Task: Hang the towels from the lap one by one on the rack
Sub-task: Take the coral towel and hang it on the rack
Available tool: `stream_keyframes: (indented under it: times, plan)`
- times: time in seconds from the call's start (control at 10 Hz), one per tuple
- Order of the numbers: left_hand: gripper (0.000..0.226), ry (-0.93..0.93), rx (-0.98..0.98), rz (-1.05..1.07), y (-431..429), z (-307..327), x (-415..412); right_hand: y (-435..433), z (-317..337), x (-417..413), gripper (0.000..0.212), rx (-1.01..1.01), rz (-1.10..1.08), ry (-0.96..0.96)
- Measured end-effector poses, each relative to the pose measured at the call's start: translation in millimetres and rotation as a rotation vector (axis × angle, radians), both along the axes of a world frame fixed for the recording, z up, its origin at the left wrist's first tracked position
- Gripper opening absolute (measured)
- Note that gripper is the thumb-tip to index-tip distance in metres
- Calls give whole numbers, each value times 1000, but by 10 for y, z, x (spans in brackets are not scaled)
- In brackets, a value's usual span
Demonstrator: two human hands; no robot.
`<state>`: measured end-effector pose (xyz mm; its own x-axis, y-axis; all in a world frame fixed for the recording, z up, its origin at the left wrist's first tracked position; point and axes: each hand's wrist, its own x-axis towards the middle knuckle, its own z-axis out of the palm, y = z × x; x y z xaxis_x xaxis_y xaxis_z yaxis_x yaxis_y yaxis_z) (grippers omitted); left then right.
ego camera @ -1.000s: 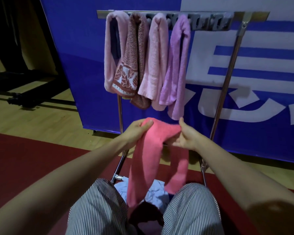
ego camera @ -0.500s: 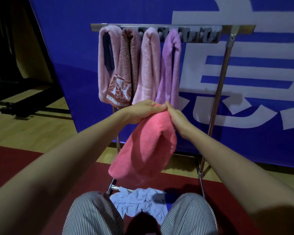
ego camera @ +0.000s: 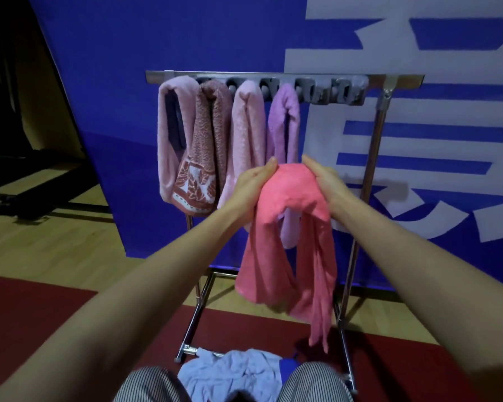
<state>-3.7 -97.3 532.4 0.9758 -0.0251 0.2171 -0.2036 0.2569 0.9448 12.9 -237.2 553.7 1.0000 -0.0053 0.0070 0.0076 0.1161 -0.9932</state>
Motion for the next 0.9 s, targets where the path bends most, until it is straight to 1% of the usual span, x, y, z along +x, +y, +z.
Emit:
stream_keyframes:
  times: [0.1, 0.2, 0.4, 0.5, 0.6, 0.7, 0.8, 0.9]
  plan:
    - [31, -71, 35, 38, -80, 400, 237, -47, 407, 121, 29, -91, -120, -110]
    - [36, -118, 133, 142, -165, 678, 462, -41, 763, 333, 29, -107, -248, -216]
    - [43, -201, 239, 372, -180, 1226, 1004, 164, 1257, 838, 33, -103, -287, -255]
    - [49, -191, 192, 435, -207, 1393, 1375, 329, 1326, 1146, 47, -148, -305, -268]
    - [52, -176, 155, 461, -213, 1380, 1707, 385, 1322, 1408, 54, -233, -308, -278]
    - [54, -103, 77, 412, -222, 1283, 1932, 381, 1214, 1664, 49, -344, -317, -291]
    - [54, -24, 79, 372, -221, 1159, 1988, 397, 1040, 1834, 47, -313, -326, -255]
    - [48, 45, 317, 466, -159, 860, 2058, 415, 957, 1896, 50, -293, -357, -231]
